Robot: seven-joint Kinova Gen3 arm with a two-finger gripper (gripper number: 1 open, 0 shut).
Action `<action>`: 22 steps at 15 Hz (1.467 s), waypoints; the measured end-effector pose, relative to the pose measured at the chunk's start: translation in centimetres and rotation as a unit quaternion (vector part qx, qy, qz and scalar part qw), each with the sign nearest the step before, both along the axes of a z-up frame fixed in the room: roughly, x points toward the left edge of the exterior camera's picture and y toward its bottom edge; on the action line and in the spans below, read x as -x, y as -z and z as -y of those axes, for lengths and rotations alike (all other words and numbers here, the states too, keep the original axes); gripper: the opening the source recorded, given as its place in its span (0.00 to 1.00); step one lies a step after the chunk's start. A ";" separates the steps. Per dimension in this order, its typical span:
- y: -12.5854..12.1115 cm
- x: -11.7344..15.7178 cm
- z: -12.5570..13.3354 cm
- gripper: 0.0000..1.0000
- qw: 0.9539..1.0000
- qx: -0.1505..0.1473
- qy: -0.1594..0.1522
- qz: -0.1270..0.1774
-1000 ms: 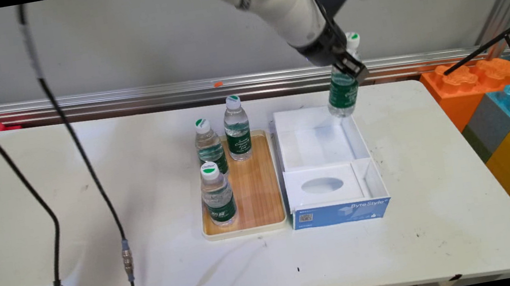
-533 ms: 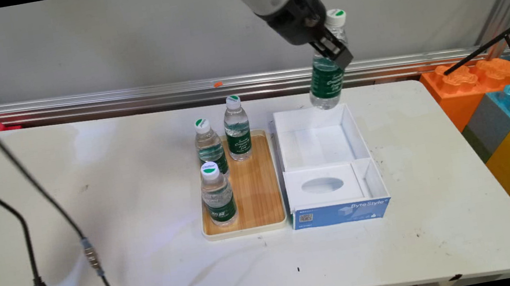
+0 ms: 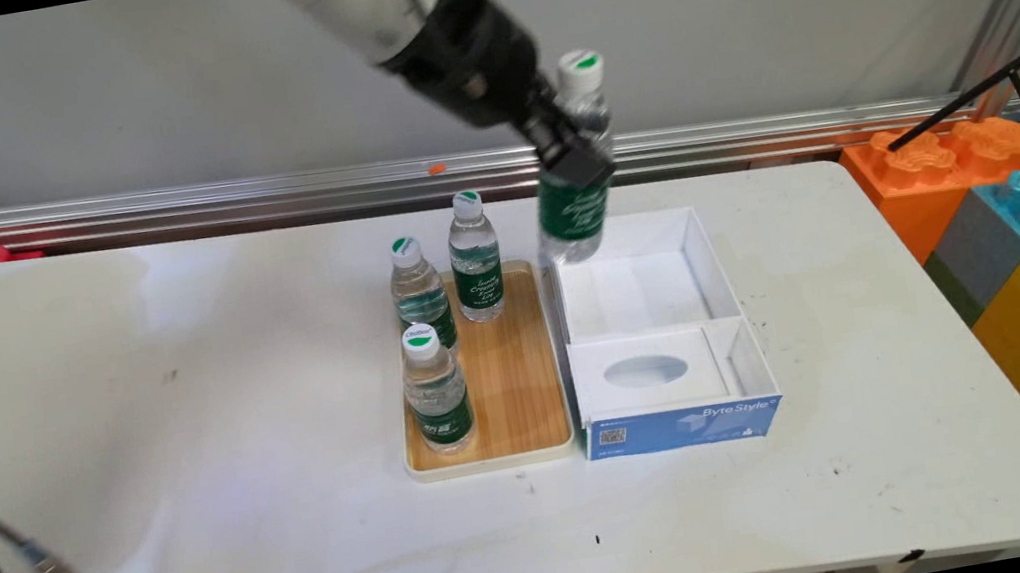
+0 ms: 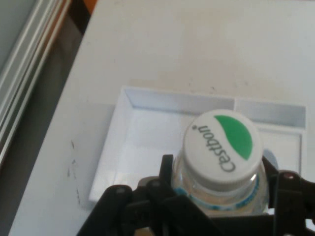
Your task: Place the picked object on the tray
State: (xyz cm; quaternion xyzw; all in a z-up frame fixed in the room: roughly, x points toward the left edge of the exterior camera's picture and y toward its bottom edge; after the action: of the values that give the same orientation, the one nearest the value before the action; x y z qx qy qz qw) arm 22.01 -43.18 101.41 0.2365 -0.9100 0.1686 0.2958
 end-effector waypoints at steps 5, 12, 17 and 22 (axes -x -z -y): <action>3.8 -2.6 -2.5 0.00 1.000 0.007 -0.001 0.015; 10.0 -3.8 -3.8 0.00 0.999 0.013 -0.031 0.034; 13.1 -4.1 -3.4 0.00 0.998 0.010 -0.054 0.039; 15.2 -3.7 -3.0 0.00 0.997 0.005 -0.073 0.028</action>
State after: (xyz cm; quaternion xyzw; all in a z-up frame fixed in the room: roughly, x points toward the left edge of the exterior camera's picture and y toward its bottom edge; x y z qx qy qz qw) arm 25.67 -40.16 86.23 0.2963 -0.8975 0.2009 0.2577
